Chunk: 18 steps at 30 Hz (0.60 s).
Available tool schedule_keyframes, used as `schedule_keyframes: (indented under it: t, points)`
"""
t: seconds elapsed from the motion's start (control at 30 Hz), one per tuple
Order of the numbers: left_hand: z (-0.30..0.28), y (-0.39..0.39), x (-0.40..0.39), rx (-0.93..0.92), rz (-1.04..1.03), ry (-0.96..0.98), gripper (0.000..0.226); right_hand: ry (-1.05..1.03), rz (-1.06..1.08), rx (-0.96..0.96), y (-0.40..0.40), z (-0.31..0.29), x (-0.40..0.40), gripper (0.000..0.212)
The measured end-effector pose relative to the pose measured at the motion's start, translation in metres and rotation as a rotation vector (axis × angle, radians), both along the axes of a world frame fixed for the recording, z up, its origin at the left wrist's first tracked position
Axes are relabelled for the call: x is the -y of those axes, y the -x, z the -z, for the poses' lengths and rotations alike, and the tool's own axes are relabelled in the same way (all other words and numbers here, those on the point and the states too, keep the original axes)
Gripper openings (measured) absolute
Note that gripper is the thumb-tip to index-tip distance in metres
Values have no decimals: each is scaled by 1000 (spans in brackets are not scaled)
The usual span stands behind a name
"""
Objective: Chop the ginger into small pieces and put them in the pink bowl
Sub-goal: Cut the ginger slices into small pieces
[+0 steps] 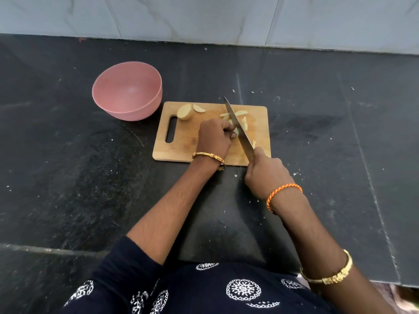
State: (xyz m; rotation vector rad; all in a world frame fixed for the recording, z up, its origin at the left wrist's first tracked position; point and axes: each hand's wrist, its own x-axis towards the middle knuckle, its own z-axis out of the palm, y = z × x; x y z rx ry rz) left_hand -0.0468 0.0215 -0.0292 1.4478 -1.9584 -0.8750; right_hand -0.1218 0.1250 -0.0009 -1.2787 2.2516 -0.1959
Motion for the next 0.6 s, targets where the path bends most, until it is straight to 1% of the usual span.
schedule_keyframes:
  t: [0.13,0.2,0.3,0.43,0.6]
  points:
    - [-3,0,1,-2,-2,-29,20,-24,17,24,-1,-2,-12,7]
    - [-3,-1,0,12,3,-38,20,-11,37,49,2,-2,-21,12]
    - [-4,-2,0,15,6,-55,19,76,82,73,6,-1,-37,19]
    - [-4,-3,2,46,26,-64,18,198,101,67,6,1,-42,20]
    - [-3,-2,2,52,17,-58,19,204,64,21,3,5,-32,18]
